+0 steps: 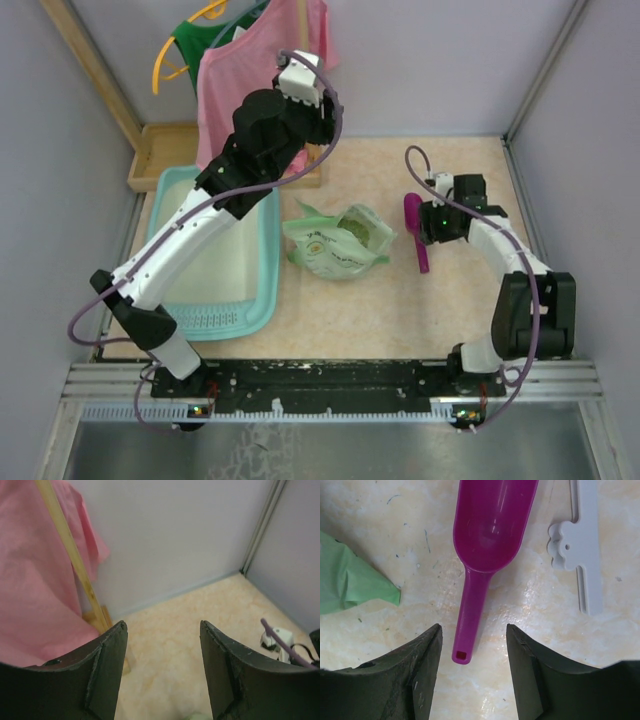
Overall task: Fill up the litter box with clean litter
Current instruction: Pick up the spatula from the center of the board.
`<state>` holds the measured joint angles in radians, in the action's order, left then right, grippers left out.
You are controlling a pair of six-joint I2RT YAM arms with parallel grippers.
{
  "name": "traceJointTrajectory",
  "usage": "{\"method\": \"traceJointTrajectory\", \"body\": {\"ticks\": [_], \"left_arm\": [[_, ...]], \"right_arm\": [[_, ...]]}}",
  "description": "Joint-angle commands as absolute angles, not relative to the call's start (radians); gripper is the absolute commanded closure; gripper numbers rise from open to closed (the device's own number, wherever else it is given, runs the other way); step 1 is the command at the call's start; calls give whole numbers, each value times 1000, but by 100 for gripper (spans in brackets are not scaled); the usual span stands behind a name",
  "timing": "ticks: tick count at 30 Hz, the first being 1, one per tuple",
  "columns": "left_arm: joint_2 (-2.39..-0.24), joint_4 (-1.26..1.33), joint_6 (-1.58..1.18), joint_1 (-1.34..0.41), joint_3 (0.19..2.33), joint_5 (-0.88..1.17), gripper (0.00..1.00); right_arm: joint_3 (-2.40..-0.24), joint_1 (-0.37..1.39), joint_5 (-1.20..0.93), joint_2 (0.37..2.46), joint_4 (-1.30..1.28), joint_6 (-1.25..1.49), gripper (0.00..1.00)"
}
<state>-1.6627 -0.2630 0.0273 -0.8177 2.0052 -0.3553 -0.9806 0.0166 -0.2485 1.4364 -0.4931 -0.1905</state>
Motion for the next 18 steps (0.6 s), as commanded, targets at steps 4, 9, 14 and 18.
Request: {"method": "traceJointTrajectory", "body": {"ticks": [4,9,14,18], "left_arm": [[-1562,-247,-27,-810,1892,-369,35],[-1559,-252,-40,-809,1879,-355,35],[-1556,-247,-52,-808,1856,-339,36],[-1552,-245,-63,-809,1847,-330,36]], "right_arm": [[-955,11,-266,1473,-430,-195,46],[-947,10,-264,1507,-440,-210,47],[-943,10,-273,1539,-440,-215,48],[-942,11,-293,1574,-450,-211,49]]}}
